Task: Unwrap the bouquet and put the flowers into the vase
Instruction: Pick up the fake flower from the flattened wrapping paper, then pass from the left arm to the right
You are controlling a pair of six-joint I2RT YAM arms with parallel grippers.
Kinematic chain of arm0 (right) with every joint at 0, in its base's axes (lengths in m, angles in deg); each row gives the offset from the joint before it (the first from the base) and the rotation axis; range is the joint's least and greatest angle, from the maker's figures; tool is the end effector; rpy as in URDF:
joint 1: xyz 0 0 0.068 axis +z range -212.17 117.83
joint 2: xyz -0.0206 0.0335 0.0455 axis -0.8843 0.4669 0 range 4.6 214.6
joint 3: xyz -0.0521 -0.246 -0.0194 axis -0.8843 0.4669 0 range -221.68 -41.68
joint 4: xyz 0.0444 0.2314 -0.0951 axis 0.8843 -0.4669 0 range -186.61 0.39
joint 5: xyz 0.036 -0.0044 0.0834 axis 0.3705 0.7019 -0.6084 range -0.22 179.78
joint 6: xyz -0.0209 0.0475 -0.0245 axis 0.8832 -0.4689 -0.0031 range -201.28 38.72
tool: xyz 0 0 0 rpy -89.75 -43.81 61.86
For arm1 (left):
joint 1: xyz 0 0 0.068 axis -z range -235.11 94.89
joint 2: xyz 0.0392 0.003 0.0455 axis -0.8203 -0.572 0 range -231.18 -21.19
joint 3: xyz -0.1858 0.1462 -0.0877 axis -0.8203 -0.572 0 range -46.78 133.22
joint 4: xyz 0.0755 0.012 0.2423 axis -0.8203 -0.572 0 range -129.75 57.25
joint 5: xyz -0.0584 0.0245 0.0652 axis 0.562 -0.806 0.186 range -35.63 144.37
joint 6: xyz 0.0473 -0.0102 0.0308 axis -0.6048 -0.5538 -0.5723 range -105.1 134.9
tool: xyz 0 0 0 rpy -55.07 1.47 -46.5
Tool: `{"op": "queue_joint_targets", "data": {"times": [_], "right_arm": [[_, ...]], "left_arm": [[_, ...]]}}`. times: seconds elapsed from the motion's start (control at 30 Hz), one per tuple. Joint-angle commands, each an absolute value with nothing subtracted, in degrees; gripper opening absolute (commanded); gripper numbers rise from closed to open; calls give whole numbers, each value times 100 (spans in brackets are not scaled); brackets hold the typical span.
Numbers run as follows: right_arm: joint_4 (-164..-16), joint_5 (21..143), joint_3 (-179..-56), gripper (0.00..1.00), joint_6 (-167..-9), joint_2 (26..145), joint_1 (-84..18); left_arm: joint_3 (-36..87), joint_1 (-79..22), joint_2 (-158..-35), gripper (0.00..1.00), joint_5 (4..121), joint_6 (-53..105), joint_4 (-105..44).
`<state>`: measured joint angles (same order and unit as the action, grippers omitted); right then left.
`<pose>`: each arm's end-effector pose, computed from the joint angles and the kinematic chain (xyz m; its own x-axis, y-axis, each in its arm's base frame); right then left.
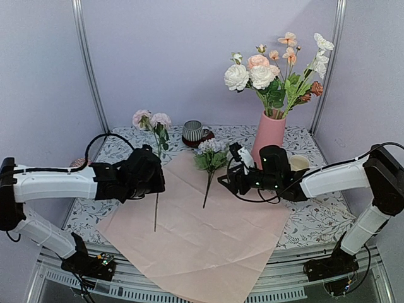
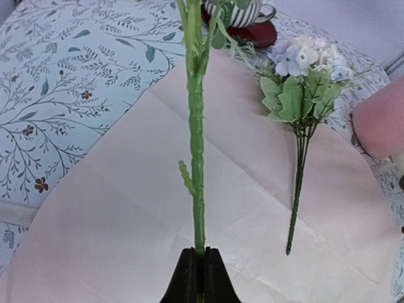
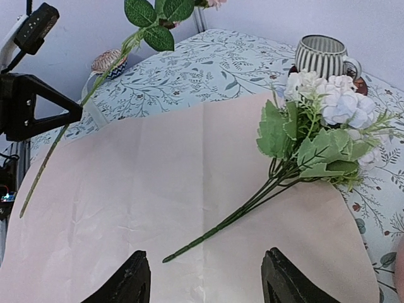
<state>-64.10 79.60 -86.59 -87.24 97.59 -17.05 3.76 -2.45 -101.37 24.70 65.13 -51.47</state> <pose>0.2357 0.2467 0.1757 -0.3538 -0.2104 -0.9113 -0.7800 0.6041 0.1634 0.1899 -0.2159 0.2057 -0.6676 -0.2260 -0.7094 -0.0341 0.9611 -0.2741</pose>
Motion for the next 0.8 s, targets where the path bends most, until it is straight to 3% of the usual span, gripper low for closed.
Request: {"op": "queue_joint_targets", "data": {"times": [0.0,0.3,0.77], "right_arm": [[-6653,7423,-8900,62,-8662,9417,-1614],[-6925,7078,-9162,62,-9171,8759,-1069],[-6791,7020,-9623,63,-9561,8446,-348]], "left_arm": [[-336,-186,-9118,0,2665,5334,-3636],[-2297,-176,-7264,0,5394,3901,101],[-2483,-143,-7390,0,6920,3772,1095]]}}
